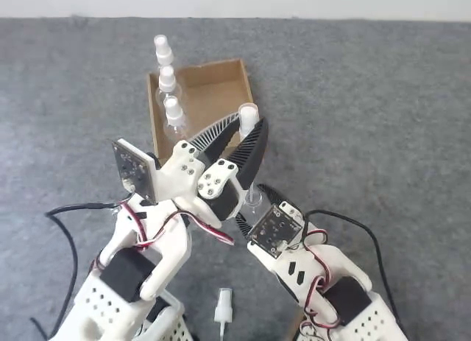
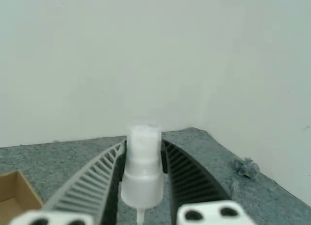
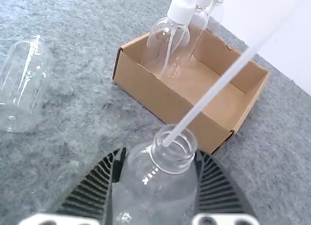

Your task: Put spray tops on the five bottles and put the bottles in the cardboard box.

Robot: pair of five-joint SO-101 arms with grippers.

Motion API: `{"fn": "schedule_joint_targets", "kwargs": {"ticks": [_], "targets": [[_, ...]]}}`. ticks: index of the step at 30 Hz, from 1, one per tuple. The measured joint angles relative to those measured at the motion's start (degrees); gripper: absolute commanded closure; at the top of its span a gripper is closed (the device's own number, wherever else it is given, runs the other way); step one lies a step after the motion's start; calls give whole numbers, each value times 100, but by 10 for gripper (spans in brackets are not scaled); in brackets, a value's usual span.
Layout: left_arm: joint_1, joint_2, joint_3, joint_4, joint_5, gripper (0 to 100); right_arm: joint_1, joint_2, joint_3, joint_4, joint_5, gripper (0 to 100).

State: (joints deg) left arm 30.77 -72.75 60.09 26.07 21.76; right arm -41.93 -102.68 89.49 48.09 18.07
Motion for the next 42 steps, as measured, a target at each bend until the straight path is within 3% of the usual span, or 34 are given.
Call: {"fn": "schedule_joint_targets", "kwargs": {"ticks": [16, 23, 34, 42], "targets": [[-281, 0, 35, -132, -53, 988, 0, 0, 0, 0, 0, 923], [193, 0, 343, -132, -193, 988, 0, 0, 0, 0, 0, 924], [220, 0, 369, -132, -343, 988, -9, 0, 0, 0, 0, 924], [-44, -949, 369, 70, -360, 988, 62, 0, 0, 0, 0, 924]]}}
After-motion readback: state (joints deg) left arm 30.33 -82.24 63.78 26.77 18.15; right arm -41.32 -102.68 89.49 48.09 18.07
